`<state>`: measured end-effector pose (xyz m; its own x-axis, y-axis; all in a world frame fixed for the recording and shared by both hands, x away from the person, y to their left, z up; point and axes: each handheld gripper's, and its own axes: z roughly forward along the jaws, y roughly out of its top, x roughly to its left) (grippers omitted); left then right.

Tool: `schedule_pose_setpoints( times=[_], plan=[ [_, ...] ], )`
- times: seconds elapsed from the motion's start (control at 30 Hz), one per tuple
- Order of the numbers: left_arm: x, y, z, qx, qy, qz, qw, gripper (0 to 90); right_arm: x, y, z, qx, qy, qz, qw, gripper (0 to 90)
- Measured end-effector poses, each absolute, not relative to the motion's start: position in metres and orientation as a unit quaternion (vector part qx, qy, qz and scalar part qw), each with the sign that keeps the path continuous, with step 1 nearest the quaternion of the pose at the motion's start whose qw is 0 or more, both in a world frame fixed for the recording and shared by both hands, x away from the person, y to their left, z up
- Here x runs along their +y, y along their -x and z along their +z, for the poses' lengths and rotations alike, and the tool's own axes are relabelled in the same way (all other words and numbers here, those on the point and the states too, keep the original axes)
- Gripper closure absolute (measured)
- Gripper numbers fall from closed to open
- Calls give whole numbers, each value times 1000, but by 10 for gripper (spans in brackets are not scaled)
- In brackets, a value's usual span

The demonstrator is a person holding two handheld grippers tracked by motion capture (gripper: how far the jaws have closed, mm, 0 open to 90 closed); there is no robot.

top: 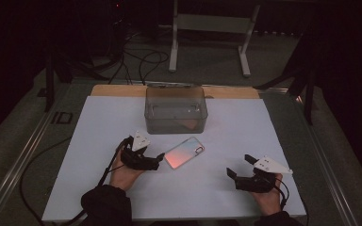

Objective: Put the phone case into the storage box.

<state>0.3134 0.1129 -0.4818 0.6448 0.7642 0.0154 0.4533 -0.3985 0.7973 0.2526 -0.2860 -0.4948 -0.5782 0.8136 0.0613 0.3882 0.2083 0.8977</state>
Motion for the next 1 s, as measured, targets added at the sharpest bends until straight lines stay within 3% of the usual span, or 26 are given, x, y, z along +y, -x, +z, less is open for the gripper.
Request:
schedule_pose_setpoints(
  times=[0.63,1.0],
  plan=[
    [94,-324,-492,379,-825,189,374,188,-286,-253,-495,746,-403,482,219,92],
    [88,-331,-497,378,-829,175,372,311,-286,-253,-495,749,-401,481,217,93]
  ],
)
